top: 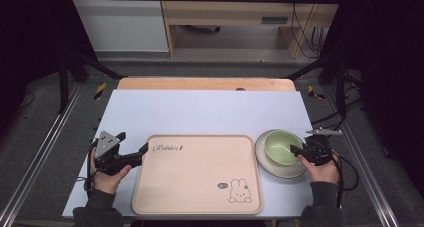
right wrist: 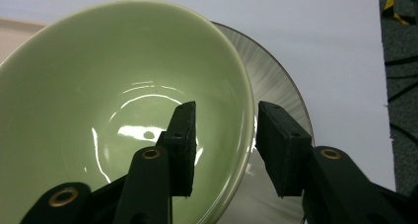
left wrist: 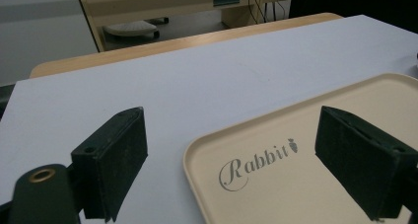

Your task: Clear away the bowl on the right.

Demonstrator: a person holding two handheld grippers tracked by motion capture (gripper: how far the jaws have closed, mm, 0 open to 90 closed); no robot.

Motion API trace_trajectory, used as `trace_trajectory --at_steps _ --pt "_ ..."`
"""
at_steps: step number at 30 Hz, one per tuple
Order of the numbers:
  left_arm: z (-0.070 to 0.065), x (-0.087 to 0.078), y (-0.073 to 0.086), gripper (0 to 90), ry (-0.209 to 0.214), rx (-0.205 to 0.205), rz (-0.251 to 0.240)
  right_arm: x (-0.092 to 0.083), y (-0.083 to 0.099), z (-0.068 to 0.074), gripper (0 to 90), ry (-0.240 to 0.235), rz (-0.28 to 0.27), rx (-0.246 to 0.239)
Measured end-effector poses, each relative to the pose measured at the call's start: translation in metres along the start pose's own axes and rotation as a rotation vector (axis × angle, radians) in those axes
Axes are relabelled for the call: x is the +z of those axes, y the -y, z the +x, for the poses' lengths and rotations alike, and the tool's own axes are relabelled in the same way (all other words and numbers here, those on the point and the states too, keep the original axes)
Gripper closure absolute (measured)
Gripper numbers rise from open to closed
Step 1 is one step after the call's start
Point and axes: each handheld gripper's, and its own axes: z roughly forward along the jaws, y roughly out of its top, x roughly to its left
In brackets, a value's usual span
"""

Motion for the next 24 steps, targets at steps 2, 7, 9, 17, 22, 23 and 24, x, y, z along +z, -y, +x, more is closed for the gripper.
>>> trace_trajectory --at_steps 2,7,9,17,22,23,24 --pt "0.0000 0.0002 0.0001 11.9 0.000 0.000 0.001 0.0005 -0.0001 0.0001 61.6 -0.007 0.013 0.019" --pt "-0.0003 0.0002 0.0001 11.9 0.001 0.000 0.000 0.0021 -0.0004 -0.0007 64.2 -0.013 0.028 0.033" --pt "-0.0004 0.0001 0.0000 11.9 0.001 -0.001 0.000 0.0028 -0.0004 -0.0008 65.1 -0.013 0.037 0.038" --pt "-0.0012 0.0007 -0.0003 12.0 0.002 0.001 0.002 0.0051 -0.0008 -0.0017 70.7 -0.018 0.062 0.055" --pt "-0.0004 0.0008 0.0001 12.0 0.001 0.000 0.005 0.0071 -0.0014 -0.0018 73.5 -0.024 0.079 0.067" --pt "-0.0004 0.0010 0.0003 12.0 0.001 0.001 0.006 0.0075 -0.0016 -0.0016 74.1 -0.025 0.085 0.076" --pt "-0.0004 0.0013 0.0005 12.0 0.000 0.000 0.006 0.0082 -0.0015 -0.0018 74.5 -0.024 0.088 0.076"
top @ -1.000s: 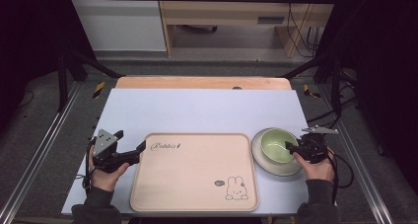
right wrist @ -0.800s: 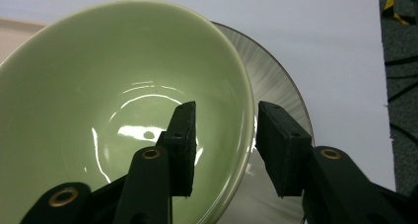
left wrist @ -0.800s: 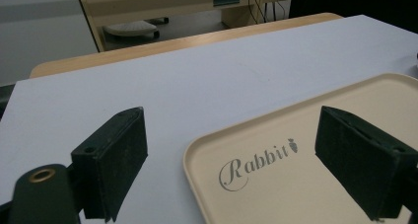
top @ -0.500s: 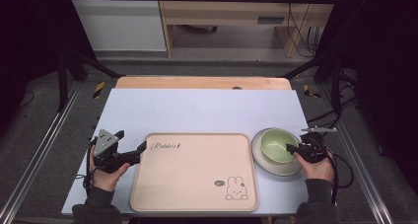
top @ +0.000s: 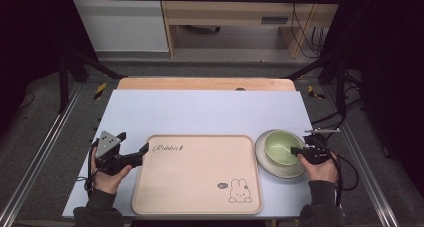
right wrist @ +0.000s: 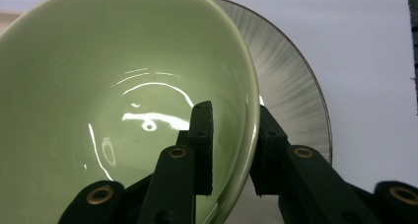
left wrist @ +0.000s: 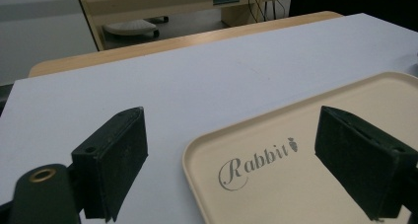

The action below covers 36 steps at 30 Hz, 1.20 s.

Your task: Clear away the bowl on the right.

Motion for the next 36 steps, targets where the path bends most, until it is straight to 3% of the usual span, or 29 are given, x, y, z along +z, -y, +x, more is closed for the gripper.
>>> trace_trajectory --at_steps 21,36 --pt "0.0000 0.0021 0.0013 12.0 0.000 0.000 0.010 0.0060 -0.0025 -0.0013 79.2 -0.007 0.045 0.047" --pt "-0.0002 0.0022 0.0013 12.2 -0.002 0.002 0.011 0.0053 -0.0039 -0.0030 82.3 -0.012 0.028 0.083"
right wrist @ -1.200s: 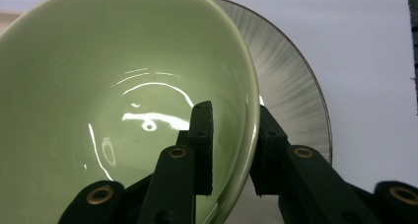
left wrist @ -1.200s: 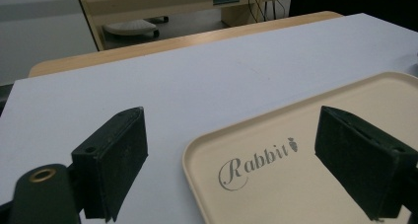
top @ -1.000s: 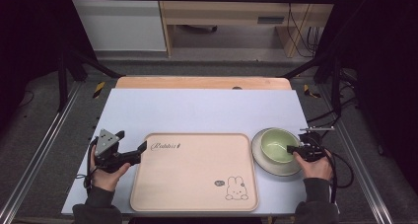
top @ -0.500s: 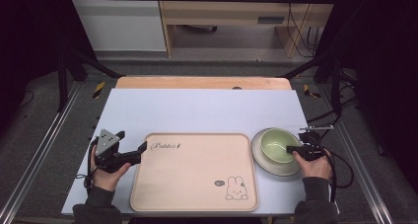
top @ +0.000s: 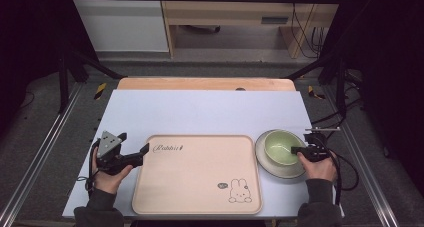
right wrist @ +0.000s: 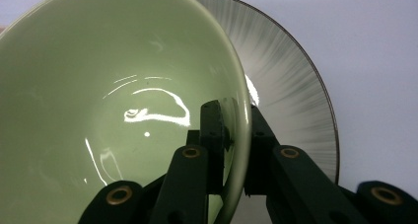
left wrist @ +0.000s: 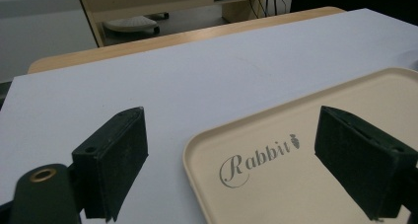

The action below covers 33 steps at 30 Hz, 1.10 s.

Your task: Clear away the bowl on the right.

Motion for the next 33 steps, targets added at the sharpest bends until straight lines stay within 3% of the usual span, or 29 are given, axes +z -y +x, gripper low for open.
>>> trace_trajectory --at_steps 11,31,33 --pt "0.000 0.000 0.000 12.3 -0.001 0.002 0.000 -0.001 -0.001 0.004 83.3 0.020 -0.018 0.014" --pt "-0.001 -0.001 -0.001 12.3 0.000 0.001 -0.004 -0.008 -0.003 0.020 83.8 0.075 -0.059 -0.085" --pt "0.000 -0.001 -0.001 12.3 -0.001 0.000 -0.005 -0.009 -0.003 0.021 83.8 0.073 -0.062 -0.077"
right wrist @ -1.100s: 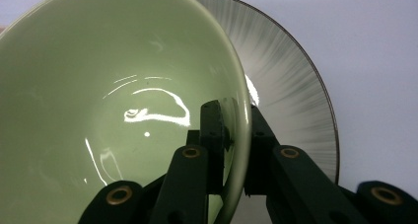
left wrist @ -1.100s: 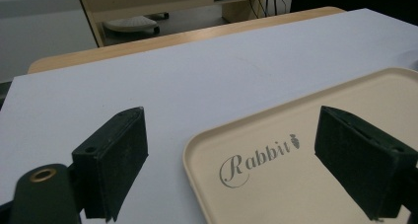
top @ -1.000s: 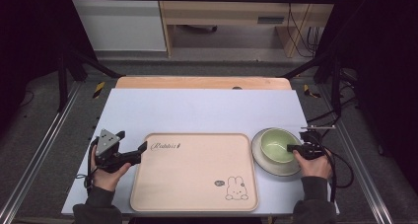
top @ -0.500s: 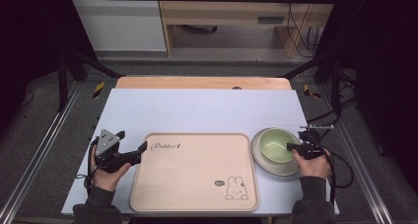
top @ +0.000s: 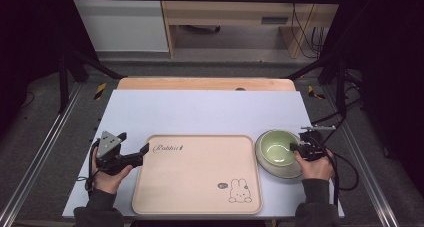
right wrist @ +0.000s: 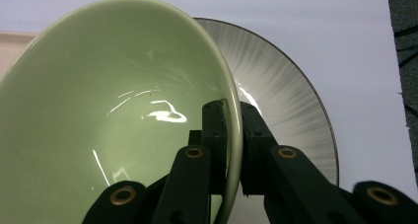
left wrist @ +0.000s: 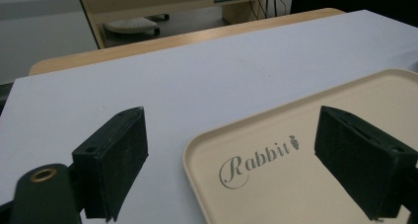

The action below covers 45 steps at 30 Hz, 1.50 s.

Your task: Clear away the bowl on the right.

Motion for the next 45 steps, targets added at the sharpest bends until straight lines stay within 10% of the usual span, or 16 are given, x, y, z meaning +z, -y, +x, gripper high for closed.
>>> trace_trajectory --at_steps 26,45 --pt "0.001 -0.001 -0.001 12.4 -0.003 -0.001 -0.002 -0.006 0.000 0.003 83.3 -0.018 -0.031 -0.015" --pt "0.001 -0.001 -0.001 12.4 -0.002 -0.001 -0.003 -0.023 -0.004 0.006 83.2 -0.115 -0.104 -0.007"
